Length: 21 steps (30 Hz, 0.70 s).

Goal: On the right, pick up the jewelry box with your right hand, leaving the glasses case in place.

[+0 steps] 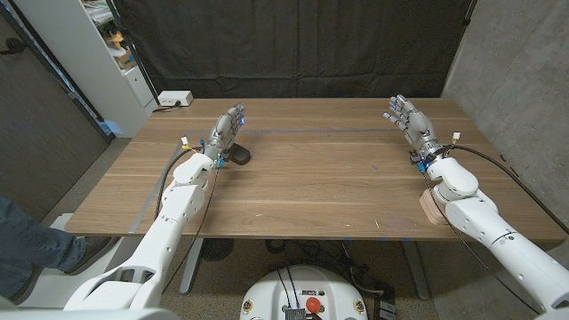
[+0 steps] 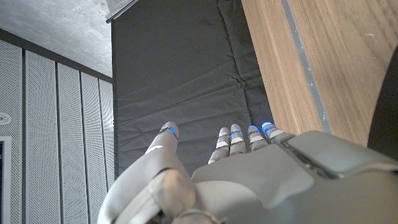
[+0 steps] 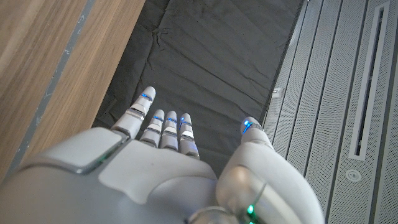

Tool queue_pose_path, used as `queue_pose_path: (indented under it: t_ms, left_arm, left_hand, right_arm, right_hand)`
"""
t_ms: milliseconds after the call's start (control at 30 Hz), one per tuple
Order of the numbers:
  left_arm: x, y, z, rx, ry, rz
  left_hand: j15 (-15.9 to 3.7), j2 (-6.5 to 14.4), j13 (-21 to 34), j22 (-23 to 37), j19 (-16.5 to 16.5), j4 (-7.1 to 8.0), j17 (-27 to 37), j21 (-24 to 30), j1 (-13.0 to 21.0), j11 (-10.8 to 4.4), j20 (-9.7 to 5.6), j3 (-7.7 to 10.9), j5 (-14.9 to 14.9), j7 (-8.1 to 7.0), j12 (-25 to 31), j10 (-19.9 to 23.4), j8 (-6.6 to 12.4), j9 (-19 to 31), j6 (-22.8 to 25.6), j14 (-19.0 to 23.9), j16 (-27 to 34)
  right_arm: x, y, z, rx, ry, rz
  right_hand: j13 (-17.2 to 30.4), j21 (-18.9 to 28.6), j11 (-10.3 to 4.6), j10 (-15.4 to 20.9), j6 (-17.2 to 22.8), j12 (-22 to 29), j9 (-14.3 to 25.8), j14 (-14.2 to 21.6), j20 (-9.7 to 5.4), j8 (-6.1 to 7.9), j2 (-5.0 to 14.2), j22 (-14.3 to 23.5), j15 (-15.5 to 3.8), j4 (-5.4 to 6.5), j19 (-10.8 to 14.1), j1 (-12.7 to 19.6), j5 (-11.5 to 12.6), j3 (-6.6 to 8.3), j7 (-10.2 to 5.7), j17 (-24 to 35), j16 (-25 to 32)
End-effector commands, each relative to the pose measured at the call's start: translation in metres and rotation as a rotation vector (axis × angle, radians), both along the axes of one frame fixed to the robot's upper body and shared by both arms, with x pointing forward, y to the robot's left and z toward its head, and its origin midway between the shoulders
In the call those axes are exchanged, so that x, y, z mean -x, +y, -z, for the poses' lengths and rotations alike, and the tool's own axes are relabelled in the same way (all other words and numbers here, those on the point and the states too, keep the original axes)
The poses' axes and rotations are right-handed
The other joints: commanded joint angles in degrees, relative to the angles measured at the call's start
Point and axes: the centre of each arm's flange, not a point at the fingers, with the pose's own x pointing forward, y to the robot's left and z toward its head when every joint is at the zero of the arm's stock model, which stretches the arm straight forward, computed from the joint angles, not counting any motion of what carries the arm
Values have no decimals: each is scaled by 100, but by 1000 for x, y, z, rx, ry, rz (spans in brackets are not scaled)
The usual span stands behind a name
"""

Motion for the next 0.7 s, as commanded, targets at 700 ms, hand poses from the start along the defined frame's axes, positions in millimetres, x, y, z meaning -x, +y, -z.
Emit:
queue_pose_path:
  t_ms: [700]
  left_arm:
    - [2,-2,-3,-6,-5,6]
  left_hand:
    - [16,59,23,25,5,-42,31,35,-9,11,43,13,29,44,34,47,9,14,27,8,25]
  right_arm:
    - [20,-11,4,25,-27,29]
  right_hand:
    - [30,6,2,14,31,39,20,52,-25,42,21,26,3,-37,-34,48,-40,23,1,16,27]
